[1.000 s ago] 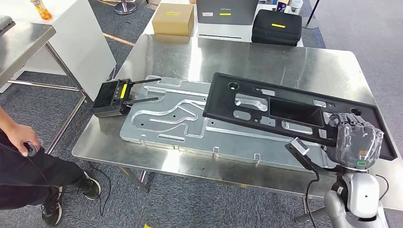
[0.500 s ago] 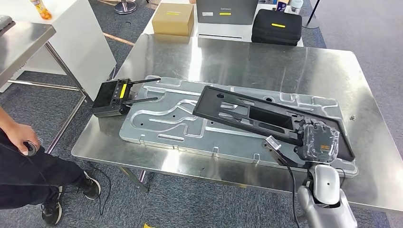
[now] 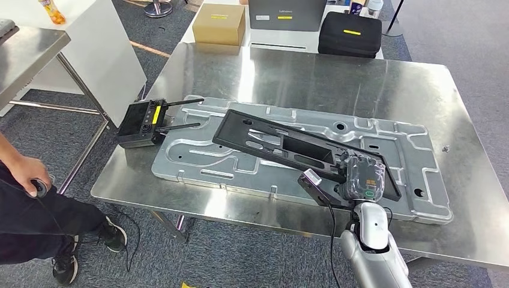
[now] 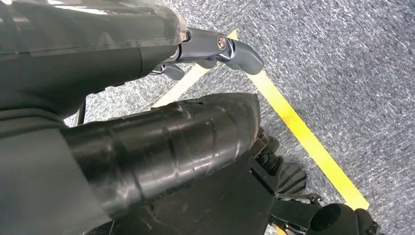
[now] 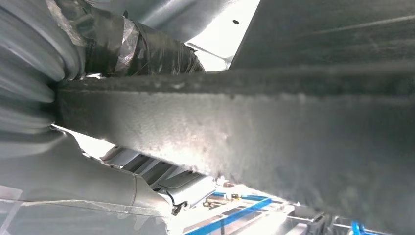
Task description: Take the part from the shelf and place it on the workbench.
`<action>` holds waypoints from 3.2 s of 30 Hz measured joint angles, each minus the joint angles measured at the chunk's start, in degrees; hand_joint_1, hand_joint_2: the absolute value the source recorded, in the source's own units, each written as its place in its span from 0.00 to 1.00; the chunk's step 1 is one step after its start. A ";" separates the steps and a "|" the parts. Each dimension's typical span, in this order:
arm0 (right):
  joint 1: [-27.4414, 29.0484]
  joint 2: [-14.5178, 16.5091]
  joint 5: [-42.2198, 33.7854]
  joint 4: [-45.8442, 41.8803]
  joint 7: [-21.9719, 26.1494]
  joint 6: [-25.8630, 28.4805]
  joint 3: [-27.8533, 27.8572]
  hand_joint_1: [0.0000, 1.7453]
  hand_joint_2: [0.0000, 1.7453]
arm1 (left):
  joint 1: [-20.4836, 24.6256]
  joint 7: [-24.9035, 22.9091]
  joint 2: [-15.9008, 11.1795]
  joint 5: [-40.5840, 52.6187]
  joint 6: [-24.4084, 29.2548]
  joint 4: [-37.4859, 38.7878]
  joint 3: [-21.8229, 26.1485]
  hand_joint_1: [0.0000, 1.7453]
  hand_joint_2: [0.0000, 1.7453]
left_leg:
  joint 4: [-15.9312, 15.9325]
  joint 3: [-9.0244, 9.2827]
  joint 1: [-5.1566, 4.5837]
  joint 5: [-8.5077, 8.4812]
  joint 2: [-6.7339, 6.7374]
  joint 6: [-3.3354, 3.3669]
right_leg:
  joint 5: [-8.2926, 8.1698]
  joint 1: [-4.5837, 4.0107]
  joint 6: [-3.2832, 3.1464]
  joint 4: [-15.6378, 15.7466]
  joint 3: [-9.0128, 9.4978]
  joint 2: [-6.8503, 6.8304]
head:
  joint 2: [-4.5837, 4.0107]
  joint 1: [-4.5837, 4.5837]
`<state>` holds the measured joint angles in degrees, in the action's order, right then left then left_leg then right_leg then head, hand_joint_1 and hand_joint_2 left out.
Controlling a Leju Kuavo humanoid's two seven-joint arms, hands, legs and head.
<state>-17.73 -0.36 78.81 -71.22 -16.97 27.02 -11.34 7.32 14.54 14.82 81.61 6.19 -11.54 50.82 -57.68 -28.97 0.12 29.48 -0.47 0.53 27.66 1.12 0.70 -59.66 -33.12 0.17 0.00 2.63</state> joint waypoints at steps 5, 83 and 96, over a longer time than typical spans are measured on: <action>-0.46 0.67 1.71 1.18 -1.98 0.15 -0.13 0.00 0.25 | 0.01 -0.11 0.24 0.00 0.13 0.00 -0.51 0.00 0.00 | -0.04 0.00 -0.02 0.00 -0.01 0.00 | 0.00 0.05 0.00 0.02 0.01 -0.01 | 0.00 -0.01; 32.83 12.02 -32.19 -48.45 50.64 12.94 6.85 0.00 0.00 | -2.95 4.30 -0.14 -3.33 6.58 -0.28 2.25 0.00 0.00 | 0.00 0.00 0.01 0.10 0.01 0.07 | -0.02 -0.11 0.07 0.18 0.15 0.02 | 0.00 -0.01; 33.87 13.21 -32.21 -47.90 48.50 12.98 7.23 0.00 0.00 | -2.99 3.16 -0.19 -3.33 7.64 -0.29 1.65 0.00 0.00 | 1.62 0.60 0.51 -1.14 0.29 1.67 | 1.29 0.11 1.24 -1.56 -0.45 0.00 | 0.00 0.04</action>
<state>16.14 12.85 46.60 -119.12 31.53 40.00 -4.11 4.34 17.70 14.64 78.29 13.82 -11.84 52.47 -56.06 -28.36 0.63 28.33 -0.19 2.20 28.95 1.23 1.94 -61.22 -33.57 0.18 0.00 2.68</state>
